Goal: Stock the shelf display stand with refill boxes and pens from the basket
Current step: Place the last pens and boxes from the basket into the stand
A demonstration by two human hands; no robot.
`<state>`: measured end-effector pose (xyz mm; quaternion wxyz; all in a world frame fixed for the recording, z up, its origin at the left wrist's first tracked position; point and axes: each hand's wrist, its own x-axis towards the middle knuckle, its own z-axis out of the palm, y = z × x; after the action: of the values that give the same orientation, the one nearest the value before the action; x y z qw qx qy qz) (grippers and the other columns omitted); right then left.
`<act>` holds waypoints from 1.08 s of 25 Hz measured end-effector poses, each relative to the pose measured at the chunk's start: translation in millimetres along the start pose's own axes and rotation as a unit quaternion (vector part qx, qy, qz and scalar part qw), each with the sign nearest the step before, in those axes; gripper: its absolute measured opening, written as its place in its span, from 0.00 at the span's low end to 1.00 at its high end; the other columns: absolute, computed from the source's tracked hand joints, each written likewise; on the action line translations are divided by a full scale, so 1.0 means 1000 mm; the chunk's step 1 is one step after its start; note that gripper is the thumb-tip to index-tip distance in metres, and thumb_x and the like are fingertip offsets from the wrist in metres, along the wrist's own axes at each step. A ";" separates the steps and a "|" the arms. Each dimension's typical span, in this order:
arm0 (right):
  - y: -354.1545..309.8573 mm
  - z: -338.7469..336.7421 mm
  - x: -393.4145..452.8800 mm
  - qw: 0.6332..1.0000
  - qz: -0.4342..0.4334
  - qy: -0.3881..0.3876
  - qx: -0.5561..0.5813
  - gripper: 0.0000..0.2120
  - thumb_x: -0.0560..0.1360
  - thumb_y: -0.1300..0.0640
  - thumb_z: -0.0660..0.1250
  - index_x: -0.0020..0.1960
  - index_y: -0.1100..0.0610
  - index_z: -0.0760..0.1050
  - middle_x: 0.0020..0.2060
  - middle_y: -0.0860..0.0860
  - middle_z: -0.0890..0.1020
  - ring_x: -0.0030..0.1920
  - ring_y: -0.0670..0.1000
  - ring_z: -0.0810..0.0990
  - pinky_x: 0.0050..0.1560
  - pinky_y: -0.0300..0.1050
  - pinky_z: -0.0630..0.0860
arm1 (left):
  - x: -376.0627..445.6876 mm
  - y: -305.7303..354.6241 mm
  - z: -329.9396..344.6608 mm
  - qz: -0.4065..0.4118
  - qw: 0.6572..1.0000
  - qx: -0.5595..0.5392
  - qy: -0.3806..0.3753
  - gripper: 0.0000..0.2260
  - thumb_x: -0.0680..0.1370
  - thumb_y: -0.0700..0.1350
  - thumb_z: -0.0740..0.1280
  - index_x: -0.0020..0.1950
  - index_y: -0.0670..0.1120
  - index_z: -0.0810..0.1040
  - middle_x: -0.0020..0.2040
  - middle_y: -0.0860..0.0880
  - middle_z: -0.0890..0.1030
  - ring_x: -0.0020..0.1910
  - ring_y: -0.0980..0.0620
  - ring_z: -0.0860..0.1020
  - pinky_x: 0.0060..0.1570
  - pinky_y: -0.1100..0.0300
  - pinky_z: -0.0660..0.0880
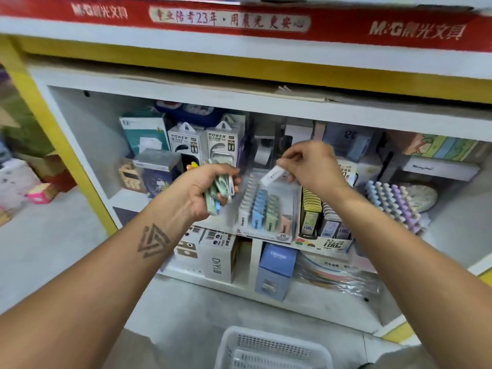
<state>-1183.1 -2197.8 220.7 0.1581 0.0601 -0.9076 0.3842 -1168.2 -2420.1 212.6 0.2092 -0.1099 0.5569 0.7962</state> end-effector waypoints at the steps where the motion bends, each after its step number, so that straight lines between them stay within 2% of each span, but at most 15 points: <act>1: 0.004 0.003 0.004 1.000 0.006 0.012 0.004 0.01 0.75 0.58 0.74 0.45 0.55 0.83 0.30 0.48 0.82 0.26 0.42 0.81 0.28 0.33 0.75 | 0.001 -0.001 0.000 -0.004 1.000 0.003 -0.002 0.03 0.75 0.35 0.68 0.42 0.41 0.76 0.36 0.43 0.79 0.26 0.50 0.78 0.15 0.67 0.65; 6: 0.012 0.015 0.016 0.999 0.035 -0.013 -0.032 0.02 0.76 0.59 0.73 0.49 0.54 0.84 0.31 0.47 0.83 0.28 0.39 0.81 0.35 0.32 0.78 | 0.004 -0.003 0.007 -0.022 1.000 0.014 0.001 0.07 0.76 0.36 0.68 0.38 0.41 0.76 0.33 0.44 0.80 0.27 0.51 0.77 0.16 0.68 0.65; 8: 0.010 0.009 0.014 0.999 0.024 -0.016 -0.042 0.04 0.76 0.58 0.72 0.45 0.51 0.83 0.33 0.46 0.83 0.30 0.39 0.81 0.33 0.29 0.76 | 0.005 -0.005 0.014 -0.025 0.999 0.024 0.002 0.07 0.77 0.37 0.67 0.39 0.41 0.75 0.33 0.45 0.80 0.27 0.52 0.77 0.16 0.69 0.64; 11: 0.009 -0.008 0.007 0.999 -0.002 -0.041 -0.028 0.08 0.75 0.59 0.73 0.39 0.48 0.82 0.34 0.42 0.83 0.38 0.42 0.83 0.42 0.35 0.78 | 0.004 -0.011 0.020 -0.029 0.999 0.035 -0.004 0.05 0.77 0.37 0.67 0.41 0.42 0.75 0.32 0.46 0.80 0.27 0.53 0.77 0.17 0.70 0.62; 12: 0.009 -0.016 0.003 0.998 -0.009 -0.054 -0.030 0.09 0.74 0.59 0.74 0.38 0.47 0.82 0.33 0.41 0.83 0.38 0.41 0.82 0.44 0.36 0.78 | 0.003 -0.012 0.022 -0.031 0.999 0.041 -0.006 0.06 0.77 0.37 0.67 0.41 0.42 0.75 0.32 0.46 0.79 0.27 0.53 0.77 0.17 0.70 0.62; 15: 0.014 -0.032 -0.008 0.987 -0.051 -0.086 -0.127 0.07 0.75 0.61 0.72 0.44 0.50 0.84 0.37 0.40 0.82 0.39 0.40 0.80 0.48 0.37 0.77 | 0.002 -0.018 0.027 -0.036 0.998 0.055 -0.010 0.05 0.77 0.38 0.67 0.41 0.42 0.76 0.34 0.46 0.79 0.27 0.53 0.77 0.17 0.70 0.63; 17: 0.016 -0.037 -0.013 0.975 -0.083 -0.098 -0.181 0.11 0.75 0.65 0.69 0.51 0.51 0.83 0.41 0.43 0.80 0.43 0.43 0.79 0.49 0.37 0.75 | 0.002 -0.021 0.031 -0.037 0.997 0.062 -0.014 0.04 0.77 0.38 0.68 0.43 0.43 0.76 0.35 0.45 0.80 0.28 0.52 0.77 0.17 0.69 0.63; 21: 0.019 -0.039 -0.016 0.970 -0.091 -0.124 -0.186 0.13 0.74 0.67 0.70 0.49 0.50 0.83 0.40 0.42 0.81 0.42 0.37 0.79 0.44 0.29 0.73 | 0.002 -0.025 0.034 -0.043 0.996 0.074 -0.025 0.03 0.77 0.39 0.68 0.43 0.42 0.76 0.34 0.46 0.81 0.27 0.52 0.78 0.17 0.69 0.64; 24: 0.021 -0.028 -0.018 0.962 -0.091 -0.159 -0.200 0.12 0.74 0.66 0.71 0.49 0.50 0.84 0.41 0.45 0.82 0.43 0.43 0.81 0.48 0.38 0.78 | 0.002 -0.025 0.031 -0.055 0.996 0.069 -0.032 0.03 0.76 0.39 0.69 0.44 0.41 0.77 0.35 0.45 0.83 0.28 0.52 0.80 0.18 0.68 0.66; 27: 0.025 -0.010 -0.024 0.944 -0.113 -0.196 -0.239 0.11 0.75 0.65 0.69 0.51 0.51 0.83 0.41 0.46 0.80 0.45 0.49 0.81 0.50 0.43 0.77 | 0.000 -0.026 0.029 -0.062 0.995 0.064 -0.044 0.04 0.77 0.40 0.69 0.44 0.40 0.79 0.37 0.44 0.84 0.30 0.51 0.82 0.17 0.69 0.66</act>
<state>-1163.7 -2173.5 202.0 0.0292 0.1966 -0.9731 0.1164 -1154.7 -2384.9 201.1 0.2893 -0.0950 0.5892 0.7484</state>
